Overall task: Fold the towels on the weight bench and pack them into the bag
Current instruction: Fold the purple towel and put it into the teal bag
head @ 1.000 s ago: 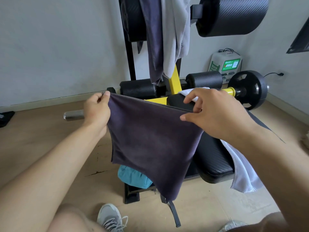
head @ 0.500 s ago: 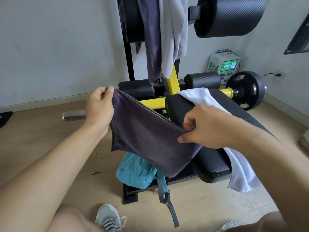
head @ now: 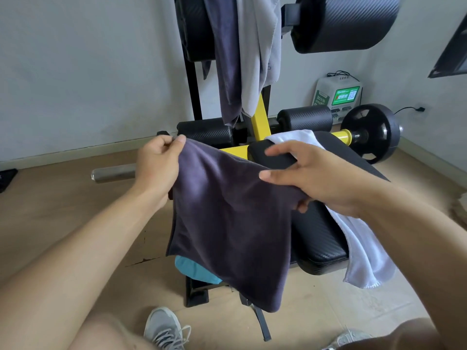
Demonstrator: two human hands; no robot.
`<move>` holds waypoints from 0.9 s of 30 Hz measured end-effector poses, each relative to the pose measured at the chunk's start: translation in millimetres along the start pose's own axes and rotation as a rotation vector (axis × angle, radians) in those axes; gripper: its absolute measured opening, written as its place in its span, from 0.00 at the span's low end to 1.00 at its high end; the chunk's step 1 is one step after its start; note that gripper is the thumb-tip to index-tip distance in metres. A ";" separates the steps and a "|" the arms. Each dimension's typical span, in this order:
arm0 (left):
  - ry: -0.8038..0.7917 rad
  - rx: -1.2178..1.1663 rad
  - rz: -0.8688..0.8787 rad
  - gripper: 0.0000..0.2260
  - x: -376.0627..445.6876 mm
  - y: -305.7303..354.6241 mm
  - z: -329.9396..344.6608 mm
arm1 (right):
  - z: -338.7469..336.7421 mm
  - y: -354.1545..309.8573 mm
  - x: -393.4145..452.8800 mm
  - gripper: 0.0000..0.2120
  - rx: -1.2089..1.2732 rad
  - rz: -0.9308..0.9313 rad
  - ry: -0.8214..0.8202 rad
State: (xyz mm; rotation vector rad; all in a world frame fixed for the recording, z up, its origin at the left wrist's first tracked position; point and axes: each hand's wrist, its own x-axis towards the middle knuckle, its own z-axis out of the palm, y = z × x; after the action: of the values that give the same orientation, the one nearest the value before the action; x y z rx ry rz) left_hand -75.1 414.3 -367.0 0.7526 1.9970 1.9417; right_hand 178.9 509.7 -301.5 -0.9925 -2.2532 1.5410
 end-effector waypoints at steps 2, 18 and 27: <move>-0.082 0.002 0.048 0.10 -11.8 8.5 8.1 | 9.3 -5.9 -2.5 0.09 0.062 -0.078 -0.075; -0.432 -0.090 0.037 0.06 -70.4 52.9 28.3 | 27.1 -2.4 3.0 0.07 -0.394 -0.469 0.387; -0.503 -0.115 0.042 0.10 -68.7 52.9 26.2 | 24.6 -1.6 7.2 0.08 -0.381 -0.402 0.386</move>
State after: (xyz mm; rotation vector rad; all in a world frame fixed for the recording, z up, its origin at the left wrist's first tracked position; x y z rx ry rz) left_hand 5.6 399.2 -328.7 1.1254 1.5655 1.6567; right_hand 159.7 496.0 -311.6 -0.7702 -2.3119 0.7054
